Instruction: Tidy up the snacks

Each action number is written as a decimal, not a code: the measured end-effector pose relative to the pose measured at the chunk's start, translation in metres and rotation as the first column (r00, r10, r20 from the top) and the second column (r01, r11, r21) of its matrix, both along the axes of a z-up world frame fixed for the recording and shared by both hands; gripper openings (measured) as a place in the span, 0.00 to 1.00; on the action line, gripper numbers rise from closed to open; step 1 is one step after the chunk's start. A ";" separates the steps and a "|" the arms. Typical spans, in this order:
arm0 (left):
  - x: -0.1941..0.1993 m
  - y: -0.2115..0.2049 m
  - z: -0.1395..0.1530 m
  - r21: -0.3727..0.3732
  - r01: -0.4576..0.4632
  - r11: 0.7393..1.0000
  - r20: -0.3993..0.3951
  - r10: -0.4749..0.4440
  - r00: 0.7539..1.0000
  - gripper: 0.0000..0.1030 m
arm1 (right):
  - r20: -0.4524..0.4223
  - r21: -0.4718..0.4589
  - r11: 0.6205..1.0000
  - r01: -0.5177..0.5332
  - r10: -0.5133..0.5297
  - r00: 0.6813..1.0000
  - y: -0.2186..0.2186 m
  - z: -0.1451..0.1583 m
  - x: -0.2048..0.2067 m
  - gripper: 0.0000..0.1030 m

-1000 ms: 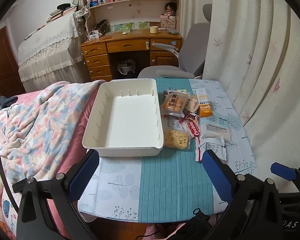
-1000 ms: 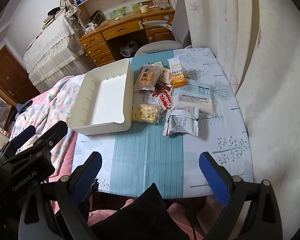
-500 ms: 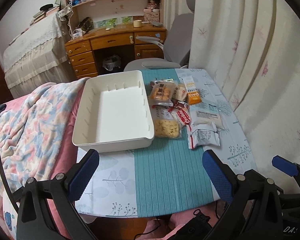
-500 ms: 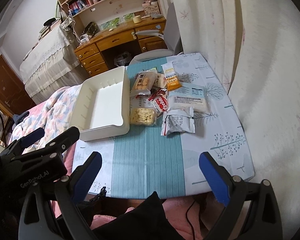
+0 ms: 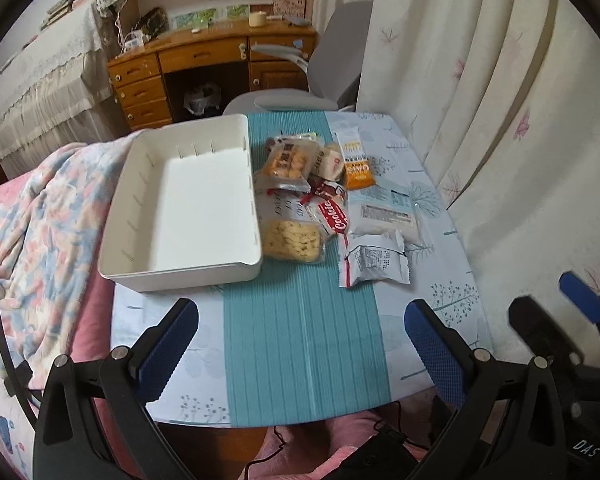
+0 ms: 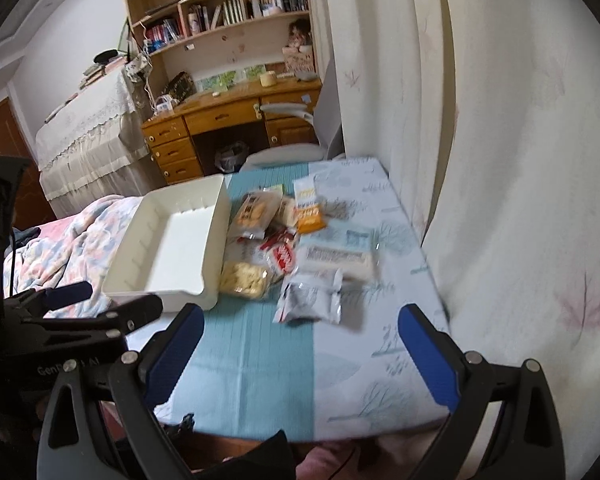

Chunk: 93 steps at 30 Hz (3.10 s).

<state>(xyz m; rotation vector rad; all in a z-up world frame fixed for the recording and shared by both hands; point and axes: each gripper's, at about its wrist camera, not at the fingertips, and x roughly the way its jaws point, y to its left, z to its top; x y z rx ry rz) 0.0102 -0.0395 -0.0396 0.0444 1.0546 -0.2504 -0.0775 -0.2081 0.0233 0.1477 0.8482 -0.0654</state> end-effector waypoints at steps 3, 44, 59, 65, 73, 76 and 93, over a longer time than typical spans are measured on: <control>0.012 -0.014 -0.012 -0.009 -0.027 1.000 -0.050 0.026 0.998 1.00 | 0.010 -0.012 0.999 -0.038 0.038 0.999 -0.015 -0.003 0.012 0.96; 0.146 -0.160 -0.202 0.101 -0.024 0.995 -0.433 0.065 0.899 1.00 | -0.315 0.611 0.792 0.006 0.236 0.919 -0.173 -0.229 0.222 0.85; 0.158 -0.169 -0.229 0.018 -0.034 0.999 -0.503 0.038 0.863 1.00 | -0.347 0.604 0.797 0.021 0.238 0.907 -0.178 -0.269 0.251 0.65; 0.159 -0.161 -0.239 -0.056 -0.096 0.994 -0.523 0.052 0.851 0.91 | -0.351 0.597 0.802 0.025 0.233 0.907 -0.181 -0.273 0.253 0.42; 0.146 -0.133 -0.232 -0.012 -0.183 0.983 -0.556 0.145 0.818 0.71 | -0.383 0.623 0.779 0.072 0.224 0.896 -0.189 -0.275 0.248 0.16; 0.136 -0.123 -0.226 -0.004 -0.207 0.978 -0.555 0.170 0.814 0.69 | -0.402 0.627 0.775 0.079 0.235 0.885 -0.187 -0.273 0.245 0.11; 0.098 -0.076 -0.154 -0.063 -0.278 0.959 -0.452 0.221 0.864 0.69 | -0.299 0.590 0.806 -0.055 0.281 0.912 -0.165 -0.205 0.211 0.05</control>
